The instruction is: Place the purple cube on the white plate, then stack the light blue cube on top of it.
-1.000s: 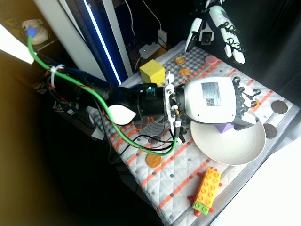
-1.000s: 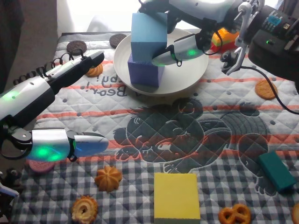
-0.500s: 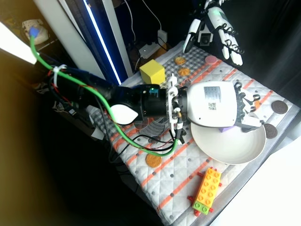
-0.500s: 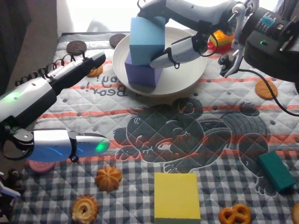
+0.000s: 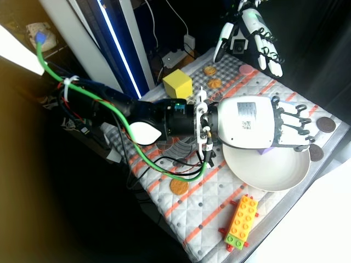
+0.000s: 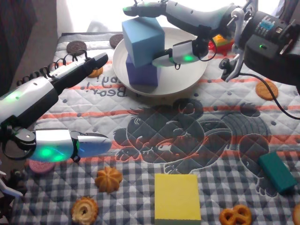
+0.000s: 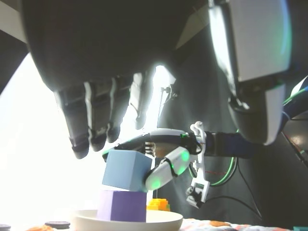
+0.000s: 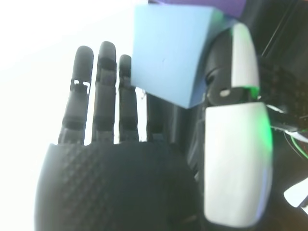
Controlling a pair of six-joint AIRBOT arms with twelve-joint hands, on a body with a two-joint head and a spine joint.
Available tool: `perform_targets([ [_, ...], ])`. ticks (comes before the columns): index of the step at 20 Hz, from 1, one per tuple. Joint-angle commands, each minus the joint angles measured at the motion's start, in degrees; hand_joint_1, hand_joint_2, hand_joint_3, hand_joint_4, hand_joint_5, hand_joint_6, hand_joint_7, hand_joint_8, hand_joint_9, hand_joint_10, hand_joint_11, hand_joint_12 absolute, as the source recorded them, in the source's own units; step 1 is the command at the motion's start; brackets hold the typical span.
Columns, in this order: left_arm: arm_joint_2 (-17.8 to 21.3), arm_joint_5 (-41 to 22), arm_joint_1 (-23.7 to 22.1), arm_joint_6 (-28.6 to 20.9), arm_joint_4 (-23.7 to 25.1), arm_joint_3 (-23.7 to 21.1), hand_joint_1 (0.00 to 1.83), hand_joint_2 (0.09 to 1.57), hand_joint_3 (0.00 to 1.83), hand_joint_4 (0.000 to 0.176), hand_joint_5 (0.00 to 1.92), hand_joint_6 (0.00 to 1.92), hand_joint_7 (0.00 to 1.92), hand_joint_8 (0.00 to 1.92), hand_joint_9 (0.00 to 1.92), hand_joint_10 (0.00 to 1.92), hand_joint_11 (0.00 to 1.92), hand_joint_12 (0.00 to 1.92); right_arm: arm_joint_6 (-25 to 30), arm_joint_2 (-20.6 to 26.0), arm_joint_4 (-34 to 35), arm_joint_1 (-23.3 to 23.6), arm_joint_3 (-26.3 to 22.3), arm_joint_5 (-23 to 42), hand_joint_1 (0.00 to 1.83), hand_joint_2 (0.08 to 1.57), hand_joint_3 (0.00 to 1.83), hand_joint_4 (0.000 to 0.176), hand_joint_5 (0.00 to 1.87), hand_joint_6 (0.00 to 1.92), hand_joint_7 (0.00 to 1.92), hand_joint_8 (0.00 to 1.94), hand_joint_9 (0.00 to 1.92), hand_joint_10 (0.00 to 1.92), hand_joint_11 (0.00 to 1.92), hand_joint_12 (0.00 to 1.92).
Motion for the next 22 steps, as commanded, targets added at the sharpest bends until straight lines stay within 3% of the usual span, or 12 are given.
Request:
perform_targets([
  [1,0.0,-6.9,-0.7,-0.7,0.7,0.3,0.76,0.91,0.0,0.176,0.05,0.0,0.0,0.0,0.0,0.0,0.0,0.0,0.1,0.6,1.2,0.2,-0.1,6.4,0.88,0.97,0.0,0.129,0.15,0.0,0.31,0.0,0.5,0.01,0.16,1.31],
  [4,0.0,-7.3,-0.6,-1.9,0.7,0.6,0.8,0.9,0.0,0.176,0.07,0.01,0.0,0.0,0.0,0.0,0.0,0.0,0.1,1.3,1.5,0.1,-0.8,7.4,0.85,0.92,0.0,0.175,0.0,0.0,0.04,0.0,0.24,0.01,0.0,1.16],
  [5,0.0,-7.4,-0.6,-2.1,0.7,0.6,0.81,0.91,0.0,0.176,0.07,0.01,0.0,0.0,0.0,0.0,0.0,0.0,0.1,1.8,1.8,0.1,-1.2,8.2,0.71,0.83,0.0,0.176,0.0,0.0,0.0,0.0,0.03,0.02,0.0,0.69],
  [8,0.0,-8.5,-0.6,-2.2,0.3,0.6,0.82,0.92,0.01,0.176,0.05,0.0,0.0,0.0,0.0,0.0,0.0,0.0,0.1,4.8,2.9,-0.6,-3.4,12.8,0.74,0.83,0.0,0.176,0.0,0.0,0.0,0.0,0.0,0.0,0.0,0.02],
  [11,0.1,-11.7,-0.5,-5.6,0.1,0.7,0.86,0.92,0.01,0.176,0.07,0.01,0.0,0.0,0.0,0.0,0.0,0.0,-1.7,10.4,8.1,-4.2,-7.6,19.2,0.67,0.8,0.0,0.176,0.0,0.0,0.0,0.0,0.0,0.0,0.0,0.0],
  [12,0.1,-12.7,-0.5,-6.6,0.1,0.8,0.85,0.94,0.01,0.142,0.01,0.0,0.0,0.0,0.0,0.0,0.0,0.0,-2.8,11.7,9.8,-5.4,-8.9,21.2,0.64,0.82,0.0,0.176,0.0,0.0,0.0,0.0,0.0,0.0,0.01,0.0],
  [13,0.1,-14.3,-0.2,-8.3,0.2,1.0,0.86,0.93,0.01,0.152,0.0,0.0,0.0,0.0,0.0,0.0,0.0,0.0,-3.8,13.8,12.4,-8.1,-11.2,25.3,0.7,0.83,0.0,0.176,0.0,0.0,0.0,0.0,0.0,0.0,0.0,0.0],
  [14,0.2,-15.6,0.2,-10.0,0.2,1.0,0.86,0.93,0.01,0.117,0.0,0.0,0.0,0.0,0.0,0.0,0.0,0.0,-3.8,14.0,14.0,-10.2,-12.7,28.3,0.63,0.82,0.0,0.16,0.0,0.0,0.0,0.0,0.0,0.0,0.0,0.0],
  [16,0.4,-17.8,1.3,-14.5,0.3,1.3,0.86,0.94,0.01,0.103,0.0,0.0,0.0,0.0,0.0,0.0,0.0,0.0,-3.8,17.1,16.5,-14.9,-16.1,34.0,0.62,0.82,0.0,0.163,0.0,0.0,0.0,0.0,0.0,0.0,0.0,0.0],
  [17,0.3,-19.4,2.7,-18.9,0.2,1.8,0.81,0.89,0.0,0.161,0.0,0.0,0.0,0.0,0.0,0.0,0.0,0.0,-3.8,18.9,17.5,-18.1,-18.1,37.5,0.63,0.83,0.0,0.168,0.0,0.0,0.0,0.0,0.0,0.0,0.0,0.0],
  [18,-0.2,-21.2,5.2,-24.9,-0.2,2.7,0.78,0.87,0.0,0.175,0.0,0.0,0.0,0.0,0.0,0.0,0.0,0.0,-3.8,20.4,18.9,-22.0,-20.4,40.9,0.68,0.82,0.0,0.176,0.0,0.0,0.0,0.0,0.0,0.0,0.0,0.0],
  [22,-2.0,-29.4,12.1,-40.6,-2.6,5.8,0.74,0.88,0.0,0.176,0.0,0.0,0.0,0.0,0.0,0.0,0.0,0.0,-2.1,23.2,23.2,-34.1,-25.7,49.4,0.67,0.87,0.0,0.176,0.0,0.0,0.0,0.0,0.0,0.0,0.0,0.0],
])
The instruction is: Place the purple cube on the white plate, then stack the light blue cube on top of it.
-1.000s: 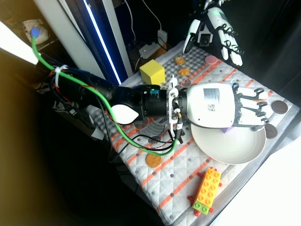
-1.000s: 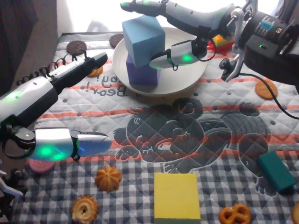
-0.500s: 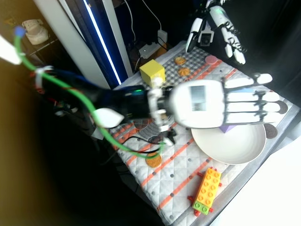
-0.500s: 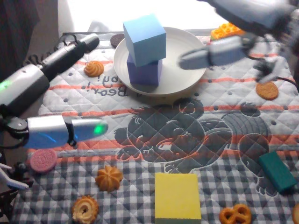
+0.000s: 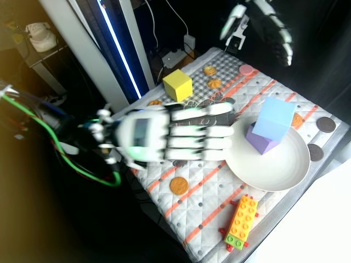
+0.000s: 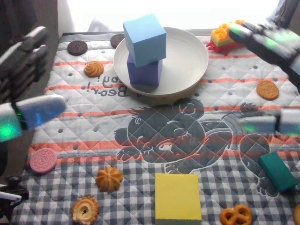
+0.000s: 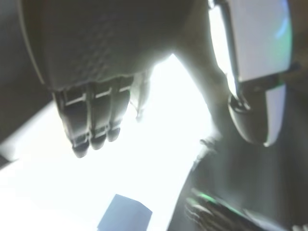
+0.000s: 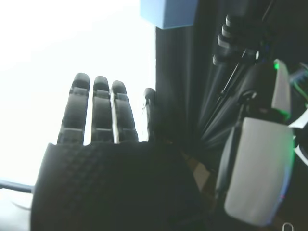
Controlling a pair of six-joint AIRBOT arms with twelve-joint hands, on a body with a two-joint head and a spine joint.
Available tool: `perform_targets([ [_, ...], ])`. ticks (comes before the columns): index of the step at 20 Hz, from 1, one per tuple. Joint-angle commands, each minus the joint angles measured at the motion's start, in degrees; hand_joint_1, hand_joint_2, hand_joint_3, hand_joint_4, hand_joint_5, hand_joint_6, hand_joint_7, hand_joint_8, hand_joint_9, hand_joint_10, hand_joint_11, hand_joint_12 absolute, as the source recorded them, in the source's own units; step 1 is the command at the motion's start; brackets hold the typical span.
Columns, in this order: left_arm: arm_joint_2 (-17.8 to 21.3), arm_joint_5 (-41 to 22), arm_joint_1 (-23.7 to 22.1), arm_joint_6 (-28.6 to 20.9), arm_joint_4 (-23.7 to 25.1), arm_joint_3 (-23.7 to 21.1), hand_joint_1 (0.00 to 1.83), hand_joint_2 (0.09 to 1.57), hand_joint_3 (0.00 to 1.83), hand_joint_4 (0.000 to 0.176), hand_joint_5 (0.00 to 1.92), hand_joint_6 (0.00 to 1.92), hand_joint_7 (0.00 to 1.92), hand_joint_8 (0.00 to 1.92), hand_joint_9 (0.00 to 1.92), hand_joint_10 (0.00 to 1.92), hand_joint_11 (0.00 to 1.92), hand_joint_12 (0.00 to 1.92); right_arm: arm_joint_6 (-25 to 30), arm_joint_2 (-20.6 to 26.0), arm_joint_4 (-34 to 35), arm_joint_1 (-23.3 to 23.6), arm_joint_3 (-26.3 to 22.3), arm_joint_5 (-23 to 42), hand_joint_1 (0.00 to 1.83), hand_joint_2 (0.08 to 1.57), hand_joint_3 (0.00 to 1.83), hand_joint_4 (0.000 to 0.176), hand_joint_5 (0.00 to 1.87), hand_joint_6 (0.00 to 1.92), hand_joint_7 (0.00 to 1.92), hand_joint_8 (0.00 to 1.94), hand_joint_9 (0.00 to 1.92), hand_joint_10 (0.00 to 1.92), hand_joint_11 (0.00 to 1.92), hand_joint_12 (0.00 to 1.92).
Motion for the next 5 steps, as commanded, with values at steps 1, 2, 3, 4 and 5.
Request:
perform_targets([
  [1,0.0,-11.9,0.0,-1.6,1.3,-0.1,0.72,0.89,0.0,0.176,0.0,0.0,0.0,0.0,0.0,0.0,0.0,0.0,1.8,0.8,0.5,-0.7,-0.5,11.1,0.66,0.85,0.0,0.176,0.0,0.0,0.0,0.0,0.0,0.0,0.0,0.0],
  [2,0.0,-13.6,0.5,-2.3,1.3,-0.5,0.7,0.9,0.0,0.176,0.0,0.0,0.0,0.0,0.0,0.0,0.0,0.0,2.4,1.7,0.7,-2.8,-1.7,13.9,0.69,0.85,0.0,0.176,0.0,0.0,0.0,0.0,0.0,0.0,0.0,0.0],
  [3,-0.2,-15.4,0.9,-3.4,1.5,-0.6,0.64,0.88,0.0,0.176,0.0,0.0,0.0,0.0,0.0,0.0,0.0,0.0,2.4,2.5,1.1,-4.5,-2.9,16.7,0.65,0.86,0.0,0.176,0.0,0.0,0.0,0.0,0.0,0.0,0.0,0.0],
  [4,-0.5,-17.7,1.7,-5.0,1.7,-0.8,0.71,0.93,0.02,0.176,0.0,0.0,0.0,0.0,0.0,0.0,0.0,0.0,2.4,3.0,1.5,-5.8,-3.7,19.5,0.74,0.87,0.0,0.176,0.0,0.0,0.0,0.0,0.0,0.0,0.0,0.0],
  [5,-0.7,-21.1,2.8,-7.0,1.8,-0.9,0.62,0.95,0.02,0.176,0.0,0.0,0.0,0.0,0.0,0.0,0.0,0.0,2.4,3.7,1.7,-7.2,-4.6,23.5,0.75,0.87,0.0,0.176,0.0,0.0,0.0,0.0,0.0,0.0,0.0,0.0],
])
